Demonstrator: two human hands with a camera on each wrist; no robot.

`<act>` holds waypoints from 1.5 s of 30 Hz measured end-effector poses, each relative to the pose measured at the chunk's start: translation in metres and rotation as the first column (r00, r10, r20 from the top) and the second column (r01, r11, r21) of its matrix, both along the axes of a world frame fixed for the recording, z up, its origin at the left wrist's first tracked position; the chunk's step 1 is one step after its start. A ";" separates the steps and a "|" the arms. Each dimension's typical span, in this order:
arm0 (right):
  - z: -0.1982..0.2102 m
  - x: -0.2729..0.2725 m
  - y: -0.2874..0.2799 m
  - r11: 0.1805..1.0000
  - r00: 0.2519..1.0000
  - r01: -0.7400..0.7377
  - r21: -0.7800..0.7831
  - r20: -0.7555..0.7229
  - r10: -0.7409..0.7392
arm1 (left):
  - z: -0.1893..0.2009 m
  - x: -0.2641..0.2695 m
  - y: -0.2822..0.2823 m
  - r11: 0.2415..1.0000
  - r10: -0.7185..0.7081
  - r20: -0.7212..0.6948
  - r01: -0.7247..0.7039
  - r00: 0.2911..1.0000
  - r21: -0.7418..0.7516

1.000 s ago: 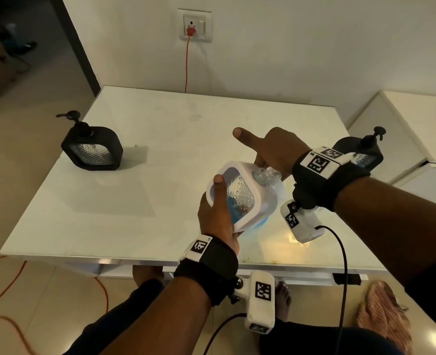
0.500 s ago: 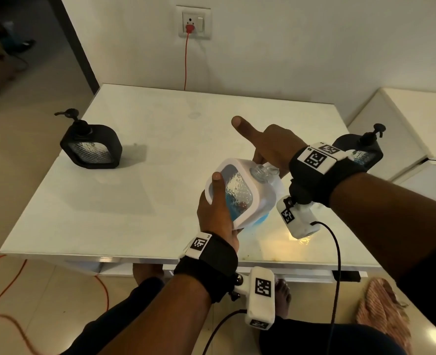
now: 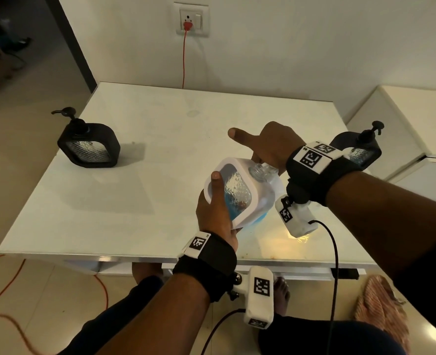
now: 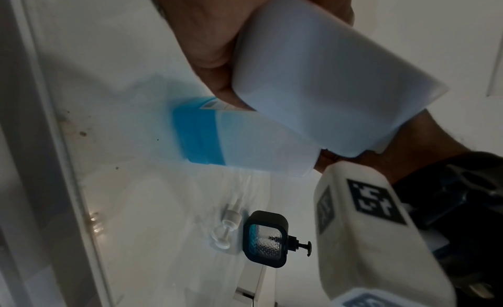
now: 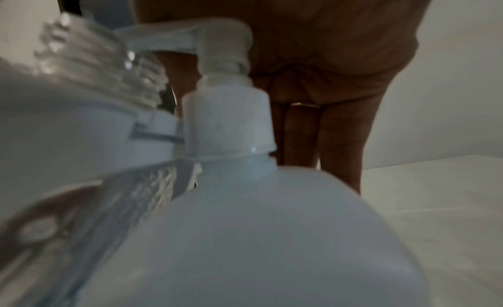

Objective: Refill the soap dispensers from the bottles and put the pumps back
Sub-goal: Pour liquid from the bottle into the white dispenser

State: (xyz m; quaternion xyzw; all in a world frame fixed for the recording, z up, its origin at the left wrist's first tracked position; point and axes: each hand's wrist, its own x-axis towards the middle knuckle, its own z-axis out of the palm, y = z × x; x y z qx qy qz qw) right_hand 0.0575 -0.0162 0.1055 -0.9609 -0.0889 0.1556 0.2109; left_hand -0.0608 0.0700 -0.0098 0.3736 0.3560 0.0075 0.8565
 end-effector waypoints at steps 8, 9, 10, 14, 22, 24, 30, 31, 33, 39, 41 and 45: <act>-0.003 0.004 -0.003 1.000 1.000 -0.014 0.002 -0.009 0.014 | -0.005 0.002 0.000 1.000 -0.011 0.003 0.011 1.000 0.009; -0.003 0.005 -0.002 1.000 1.000 -0.016 -0.016 0.015 0.016 | -0.006 0.002 0.000 1.000 -0.005 0.005 0.005 1.000 0.002; -0.004 0.006 -0.001 0.999 0.999 -0.017 -0.033 0.035 0.018 | -0.007 0.002 0.000 1.000 0.002 0.007 -0.002 1.000 0.002; -0.007 0.006 0.000 0.999 0.996 -0.016 -0.052 0.082 0.020 | -0.007 0.002 -0.001 1.000 0.001 0.007 -0.001 1.000 0.012; 0.000 0.003 -0.005 0.998 0.999 -0.002 0.063 -0.052 0.005 | -0.002 0.000 0.001 1.000 -0.006 0.017 0.005 1.000 0.014; -0.002 0.003 -0.003 0.999 1.000 -0.003 0.039 -0.022 0.004 | -0.005 0.001 0.000 1.000 -0.004 0.030 0.004 1.000 0.000; -0.011 0.007 -0.002 0.998 0.994 -0.003 -0.070 0.109 0.011 | -0.002 0.001 -0.002 0.999 0.031 0.023 -0.031 0.999 -0.016; -0.012 0.008 -0.002 0.997 0.993 0.000 -0.073 0.118 0.008 | -0.001 0.001 -0.002 0.999 0.028 0.022 -0.028 0.999 -0.017; -0.011 0.007 -0.001 0.998 0.995 -0.007 -0.055 0.101 0.012 | -0.002 0.001 -0.002 1.000 0.022 0.019 -0.022 1.000 -0.019; 0.000 0.002 -0.003 0.995 0.999 0.027 0.093 -0.033 -0.024 | 0.000 0.002 -0.001 1.000 0.001 0.000 -0.001 1.000 -0.006; -0.002 0.002 -0.003 0.997 1.000 0.015 0.074 -0.013 -0.014 | -0.001 0.002 -0.001 1.000 0.003 -0.001 -0.003 1.000 -0.009; -0.010 0.006 -0.002 0.999 0.995 -0.013 -0.035 0.099 0.017 | -0.003 0.003 -0.002 1.000 0.018 0.004 -0.018 1.000 -0.022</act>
